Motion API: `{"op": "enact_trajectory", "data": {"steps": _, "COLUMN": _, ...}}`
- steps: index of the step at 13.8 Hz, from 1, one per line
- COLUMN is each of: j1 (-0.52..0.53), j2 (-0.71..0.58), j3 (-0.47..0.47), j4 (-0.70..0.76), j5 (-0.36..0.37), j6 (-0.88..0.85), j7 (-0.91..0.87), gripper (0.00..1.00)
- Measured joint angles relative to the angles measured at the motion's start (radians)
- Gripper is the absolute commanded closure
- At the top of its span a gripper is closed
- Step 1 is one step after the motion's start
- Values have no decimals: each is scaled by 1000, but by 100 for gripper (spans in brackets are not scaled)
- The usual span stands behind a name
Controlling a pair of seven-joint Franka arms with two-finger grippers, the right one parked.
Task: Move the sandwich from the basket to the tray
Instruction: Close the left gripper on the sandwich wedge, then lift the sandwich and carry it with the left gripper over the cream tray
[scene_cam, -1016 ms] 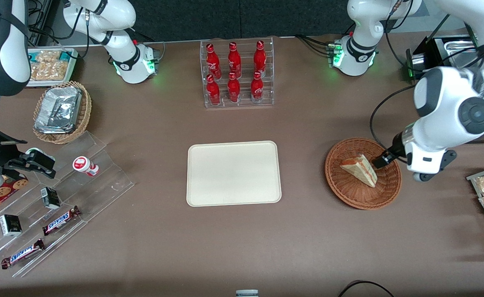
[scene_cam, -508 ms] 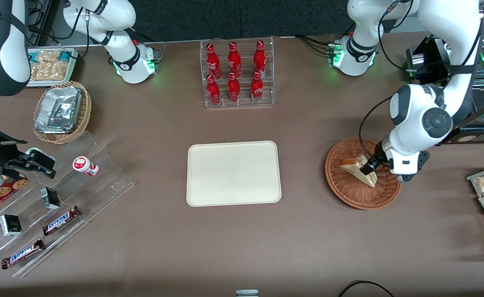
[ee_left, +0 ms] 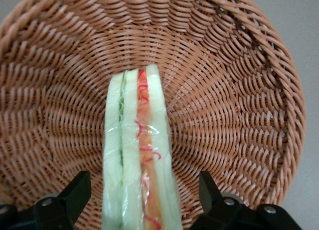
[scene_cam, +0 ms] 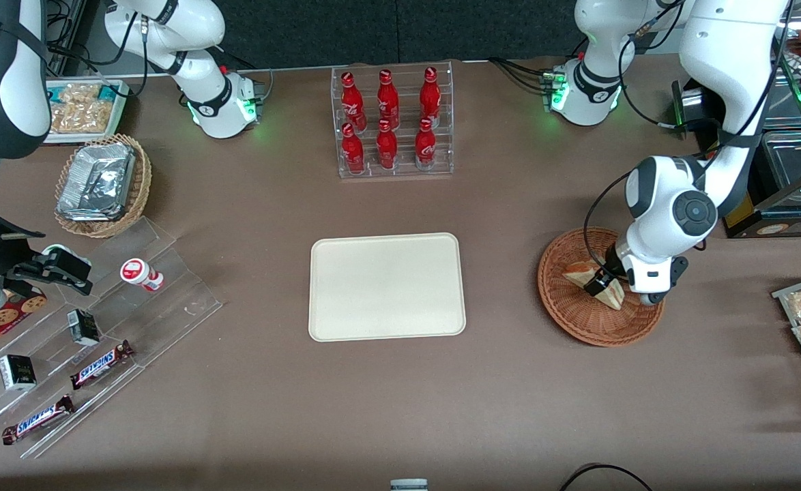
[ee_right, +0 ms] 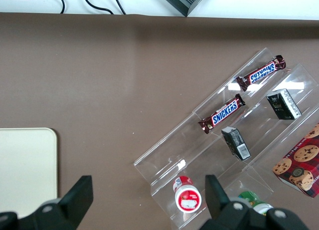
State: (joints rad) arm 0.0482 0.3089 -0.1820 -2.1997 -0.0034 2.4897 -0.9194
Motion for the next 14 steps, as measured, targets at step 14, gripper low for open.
{"op": "enact_trajectory", "data": {"steps": 14, "j1": -23, "j2": -58, "j3": -294, "j4": 325, "j5": 33, "j6": -400, "j7": -84, "gripper": 96}}
